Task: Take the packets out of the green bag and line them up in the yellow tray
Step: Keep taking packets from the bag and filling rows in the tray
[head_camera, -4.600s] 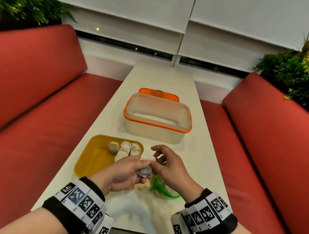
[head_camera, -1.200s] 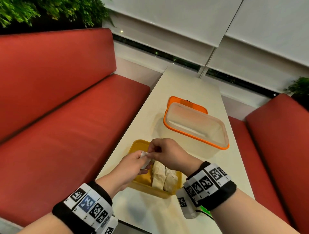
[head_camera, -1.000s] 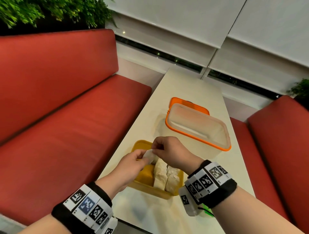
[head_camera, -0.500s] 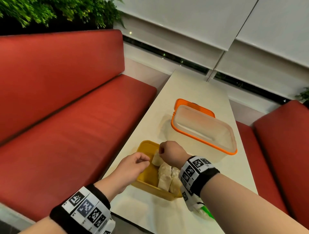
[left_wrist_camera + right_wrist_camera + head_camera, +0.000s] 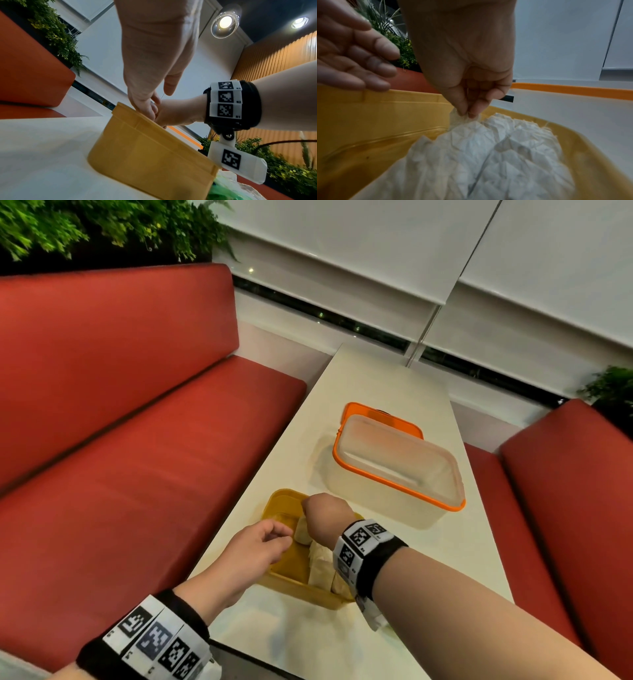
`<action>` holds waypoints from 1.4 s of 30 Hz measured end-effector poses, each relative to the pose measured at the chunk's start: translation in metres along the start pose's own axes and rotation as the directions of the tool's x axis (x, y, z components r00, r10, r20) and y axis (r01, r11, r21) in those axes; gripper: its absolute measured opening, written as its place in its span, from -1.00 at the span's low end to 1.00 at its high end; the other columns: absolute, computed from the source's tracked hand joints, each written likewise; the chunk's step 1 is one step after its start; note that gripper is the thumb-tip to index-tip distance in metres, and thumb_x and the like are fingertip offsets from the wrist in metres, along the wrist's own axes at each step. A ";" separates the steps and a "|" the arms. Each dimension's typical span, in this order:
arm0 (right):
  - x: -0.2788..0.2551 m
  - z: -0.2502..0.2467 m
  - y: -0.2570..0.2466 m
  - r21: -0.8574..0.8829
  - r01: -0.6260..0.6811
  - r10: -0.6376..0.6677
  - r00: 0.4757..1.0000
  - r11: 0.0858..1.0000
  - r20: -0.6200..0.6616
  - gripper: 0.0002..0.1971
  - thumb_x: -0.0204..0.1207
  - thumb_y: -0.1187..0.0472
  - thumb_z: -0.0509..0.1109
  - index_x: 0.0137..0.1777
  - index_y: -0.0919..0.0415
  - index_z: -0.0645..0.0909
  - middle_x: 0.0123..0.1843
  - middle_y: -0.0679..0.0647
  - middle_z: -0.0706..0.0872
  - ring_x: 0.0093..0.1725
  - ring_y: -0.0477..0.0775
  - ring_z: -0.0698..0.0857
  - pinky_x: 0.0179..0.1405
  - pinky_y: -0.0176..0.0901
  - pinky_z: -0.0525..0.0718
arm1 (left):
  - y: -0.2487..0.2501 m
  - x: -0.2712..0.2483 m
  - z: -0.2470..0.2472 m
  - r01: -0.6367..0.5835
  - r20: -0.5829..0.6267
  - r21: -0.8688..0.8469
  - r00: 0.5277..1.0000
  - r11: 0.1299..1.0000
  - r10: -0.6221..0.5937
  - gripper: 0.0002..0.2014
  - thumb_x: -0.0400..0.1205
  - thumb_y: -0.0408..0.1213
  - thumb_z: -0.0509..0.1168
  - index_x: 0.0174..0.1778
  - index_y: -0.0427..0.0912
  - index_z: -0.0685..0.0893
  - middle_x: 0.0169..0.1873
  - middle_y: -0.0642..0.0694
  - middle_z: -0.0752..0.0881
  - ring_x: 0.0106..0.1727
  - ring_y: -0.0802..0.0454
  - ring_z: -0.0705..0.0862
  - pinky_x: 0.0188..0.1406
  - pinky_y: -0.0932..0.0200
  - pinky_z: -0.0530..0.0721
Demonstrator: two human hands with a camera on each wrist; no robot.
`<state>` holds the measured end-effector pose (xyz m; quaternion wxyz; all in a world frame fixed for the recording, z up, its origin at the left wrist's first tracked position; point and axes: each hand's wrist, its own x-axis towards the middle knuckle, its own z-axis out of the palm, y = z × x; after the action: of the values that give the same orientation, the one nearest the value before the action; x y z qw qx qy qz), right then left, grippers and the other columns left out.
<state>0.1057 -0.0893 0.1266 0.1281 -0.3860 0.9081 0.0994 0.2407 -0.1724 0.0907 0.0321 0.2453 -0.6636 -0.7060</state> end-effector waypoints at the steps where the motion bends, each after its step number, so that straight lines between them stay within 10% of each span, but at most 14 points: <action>1: -0.001 -0.002 -0.002 -0.018 0.008 -0.008 1.000 1.000 -0.001 -0.80 0.51 0.36 0.25 0.09 0.27 0.60 0.07 0.20 0.68 0.06 0.25 0.68 -0.07 -0.03 0.61 | -0.001 0.000 0.000 0.004 -0.001 -0.002 1.000 1.000 -0.004 -0.77 0.34 -0.08 0.35 -0.12 -0.01 0.74 -0.08 -0.19 0.74 0.15 -0.25 0.70 0.25 -0.24 0.63; 13: -0.062 -0.046 0.035 0.339 0.075 -0.031 0.991 0.938 -0.133 -0.79 0.54 0.15 0.36 0.09 0.23 0.67 0.02 0.14 0.72 -0.06 0.14 0.65 -0.19 -0.15 0.52 | -0.008 0.002 0.014 0.007 0.032 -0.010 0.999 1.000 -0.007 -0.91 0.62 -0.42 0.30 -0.06 -0.23 0.71 -0.05 -0.29 0.74 0.09 -0.19 0.70 0.30 -0.13 0.58; 24: -0.183 0.059 0.167 0.608 -0.339 0.476 0.877 0.718 -0.073 -0.82 0.45 0.05 0.41 0.03 0.03 0.65 -0.16 -0.12 0.69 -0.17 -0.04 0.63 -0.18 -0.18 0.57 | 0.007 -0.005 0.070 0.036 0.128 0.038 0.991 0.999 -0.041 -0.89 0.63 -0.45 0.28 -0.04 -0.25 0.71 -0.03 -0.25 0.74 0.08 -0.11 0.69 0.15 0.08 0.62; 29: -0.182 0.103 0.171 0.666 -0.322 0.531 0.837 0.673 -0.133 -0.81 0.46 -0.03 0.40 0.00 0.01 0.65 -0.13 -0.16 0.66 -0.16 -0.10 0.62 -0.13 -0.24 0.56 | 0.010 -0.007 0.112 0.015 0.229 0.160 0.972 0.987 -0.052 -0.90 0.60 -0.37 0.34 -0.04 -0.12 0.73 -0.13 -0.12 0.75 -0.12 0.02 0.64 -0.06 0.12 0.57; 36: -0.148 0.101 0.154 0.637 -0.322 0.472 0.878 0.700 -0.076 -0.65 0.49 -0.23 0.27 -0.28 0.05 0.55 -0.24 -0.03 0.71 -0.18 0.05 0.64 -0.27 -0.15 0.50 | 0.011 -0.010 0.166 -0.068 0.338 0.339 0.940 0.938 -0.055 -0.85 0.60 -0.28 0.35 0.04 0.04 0.70 0.02 0.10 0.74 0.08 0.22 0.67 0.09 0.33 0.58; 42: -0.130 0.106 0.151 0.706 -0.358 0.477 0.879 0.611 0.033 -0.65 0.54 0.00 0.26 -0.45 0.00 0.32 -0.34 -0.04 0.54 -0.17 0.13 0.59 -0.25 -0.17 0.44 | 0.000 -0.007 0.182 -0.094 0.336 0.478 0.938 0.873 -0.083 -0.76 0.60 -0.20 0.34 0.18 0.08 0.64 0.03 0.13 0.69 0.04 0.27 0.64 -0.13 0.50 0.51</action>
<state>0.0992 0.1307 0.0790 0.1638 -0.0932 0.9493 -0.2517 0.1763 -0.0025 0.0928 -0.1459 0.1156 -0.8156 -0.5478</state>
